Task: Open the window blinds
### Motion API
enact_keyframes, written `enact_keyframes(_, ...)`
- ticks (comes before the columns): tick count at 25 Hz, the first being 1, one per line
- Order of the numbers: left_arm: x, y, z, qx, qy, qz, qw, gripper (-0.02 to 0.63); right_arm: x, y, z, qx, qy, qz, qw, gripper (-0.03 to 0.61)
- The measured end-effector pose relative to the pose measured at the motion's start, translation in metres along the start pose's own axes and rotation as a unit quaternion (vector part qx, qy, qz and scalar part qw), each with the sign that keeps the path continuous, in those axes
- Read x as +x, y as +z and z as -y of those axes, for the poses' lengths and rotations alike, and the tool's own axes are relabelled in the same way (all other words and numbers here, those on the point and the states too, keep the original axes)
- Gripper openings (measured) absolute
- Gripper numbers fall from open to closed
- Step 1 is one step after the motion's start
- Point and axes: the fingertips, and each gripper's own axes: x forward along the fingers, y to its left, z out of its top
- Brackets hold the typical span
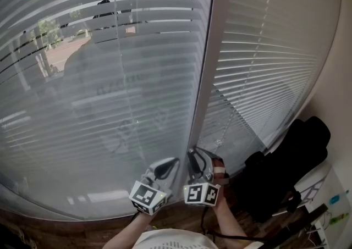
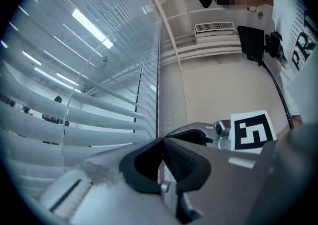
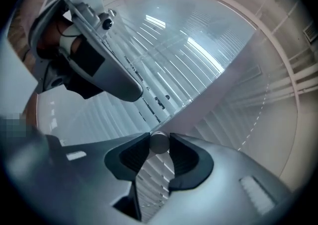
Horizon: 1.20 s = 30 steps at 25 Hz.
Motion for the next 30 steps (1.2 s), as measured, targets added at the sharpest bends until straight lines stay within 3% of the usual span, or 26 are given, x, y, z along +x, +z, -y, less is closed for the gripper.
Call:
enact_keyframes(11, 0.001, 0.004, 0.002, 0.003, -0.002, 0.003, 1.0000, -0.008, 0.000, -0.001, 0.005, 0.149, 0.007, 0.025, 0.989, 0.133)
enact_keyframes(18, 0.001, 0.004, 0.005, 0.001, -0.002, 0.002, 1.0000, -0.008, -0.002, -0.002, 0.009, 0.265, 0.013, 0.043, 0.963, 0.133)
enact_keyframes(23, 0.001, 0.003, 0.005, 0.001, -0.005, 0.003, 1.0000, -0.008, -0.002, -0.004, 0.010, 0.304, 0.017, 0.047, 0.951, 0.133)
enact_keyframes(30, 0.002, 0.002, 0.006, 0.001, -0.004, 0.002, 1.0000, -0.008, -0.001, -0.008, 0.011, 0.374, 0.028, 0.052, 0.926, 0.133)
